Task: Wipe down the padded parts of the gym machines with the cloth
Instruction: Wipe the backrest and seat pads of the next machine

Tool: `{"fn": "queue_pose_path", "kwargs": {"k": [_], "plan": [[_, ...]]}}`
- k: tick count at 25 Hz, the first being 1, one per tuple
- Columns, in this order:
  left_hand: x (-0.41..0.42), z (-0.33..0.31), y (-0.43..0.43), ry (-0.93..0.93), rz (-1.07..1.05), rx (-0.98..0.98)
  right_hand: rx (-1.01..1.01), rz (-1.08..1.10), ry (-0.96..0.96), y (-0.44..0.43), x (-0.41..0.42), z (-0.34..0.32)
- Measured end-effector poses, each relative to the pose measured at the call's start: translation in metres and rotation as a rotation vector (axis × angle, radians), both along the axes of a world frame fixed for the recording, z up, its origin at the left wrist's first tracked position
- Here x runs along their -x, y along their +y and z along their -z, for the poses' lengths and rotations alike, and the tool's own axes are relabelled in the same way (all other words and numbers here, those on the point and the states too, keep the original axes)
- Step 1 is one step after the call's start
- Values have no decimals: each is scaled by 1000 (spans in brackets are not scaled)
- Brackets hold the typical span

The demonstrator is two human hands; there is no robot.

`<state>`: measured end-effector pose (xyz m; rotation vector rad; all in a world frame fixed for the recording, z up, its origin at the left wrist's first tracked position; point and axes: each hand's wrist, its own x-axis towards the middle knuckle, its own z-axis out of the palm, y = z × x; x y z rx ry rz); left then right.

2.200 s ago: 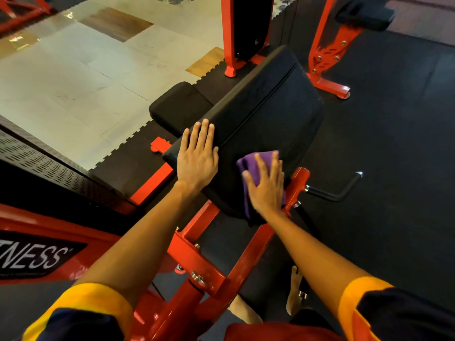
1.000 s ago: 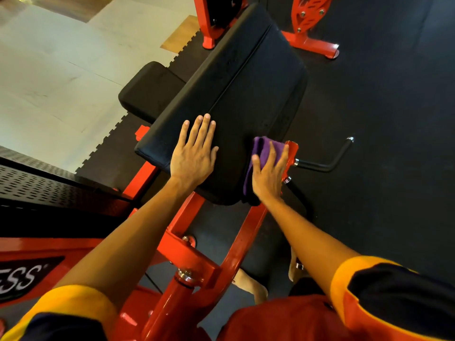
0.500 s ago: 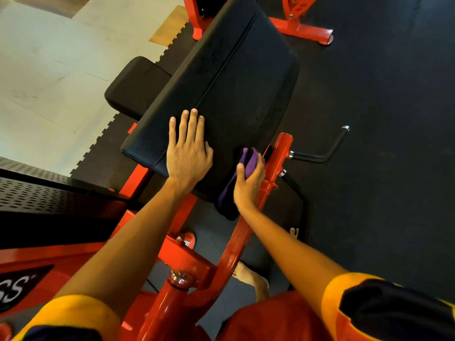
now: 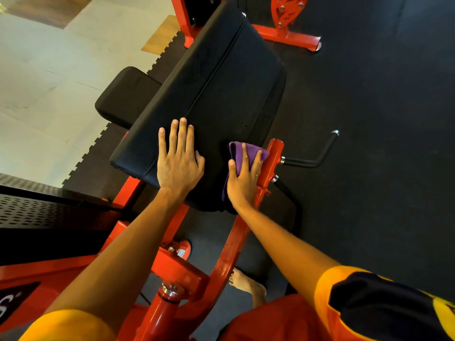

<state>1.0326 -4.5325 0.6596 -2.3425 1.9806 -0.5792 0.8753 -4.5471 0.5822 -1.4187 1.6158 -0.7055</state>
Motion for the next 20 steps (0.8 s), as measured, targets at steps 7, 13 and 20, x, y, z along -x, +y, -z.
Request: {"fn": "queue_pose_path", "kwargs": {"k": [7, 13, 20], "plan": [[2, 1, 0, 9, 12, 39, -34, -2, 82, -96, 10, -11], [1, 2, -1, 22, 15, 47, 288, -376, 254, -32, -1, -19], [0, 2, -1, 56, 20, 68, 267, -382, 348, -117, 2, -37]]}}
